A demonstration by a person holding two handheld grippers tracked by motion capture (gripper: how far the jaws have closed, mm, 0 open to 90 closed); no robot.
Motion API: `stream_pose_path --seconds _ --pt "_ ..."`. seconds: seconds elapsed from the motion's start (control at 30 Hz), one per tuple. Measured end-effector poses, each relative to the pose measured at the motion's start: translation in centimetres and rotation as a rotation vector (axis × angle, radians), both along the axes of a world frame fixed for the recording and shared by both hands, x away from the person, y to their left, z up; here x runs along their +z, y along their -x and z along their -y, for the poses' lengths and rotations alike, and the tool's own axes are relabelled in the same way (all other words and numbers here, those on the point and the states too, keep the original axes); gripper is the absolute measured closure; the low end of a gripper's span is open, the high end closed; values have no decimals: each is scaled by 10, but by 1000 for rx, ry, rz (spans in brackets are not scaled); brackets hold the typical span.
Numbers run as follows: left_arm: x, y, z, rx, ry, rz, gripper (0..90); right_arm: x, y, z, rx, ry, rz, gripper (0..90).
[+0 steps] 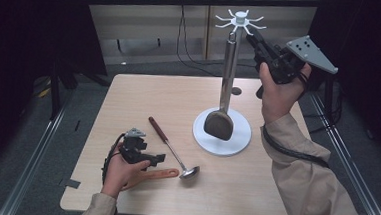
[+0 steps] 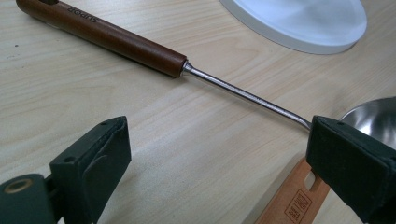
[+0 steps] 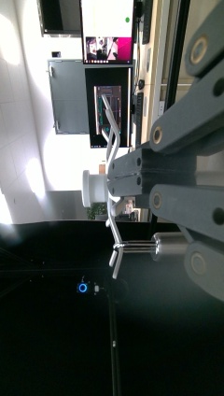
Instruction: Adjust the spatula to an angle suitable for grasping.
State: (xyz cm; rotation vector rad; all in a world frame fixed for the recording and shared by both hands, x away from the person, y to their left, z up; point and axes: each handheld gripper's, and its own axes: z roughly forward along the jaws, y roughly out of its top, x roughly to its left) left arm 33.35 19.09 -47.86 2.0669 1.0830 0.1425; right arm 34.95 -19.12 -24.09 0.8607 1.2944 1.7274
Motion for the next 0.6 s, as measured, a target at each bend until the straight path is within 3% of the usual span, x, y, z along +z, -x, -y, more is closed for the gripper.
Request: stream_pose_path --seconds 0.6 --pt "1 0 1 -1 -5 4 67 -3 2 -9 21 15 -8 900"
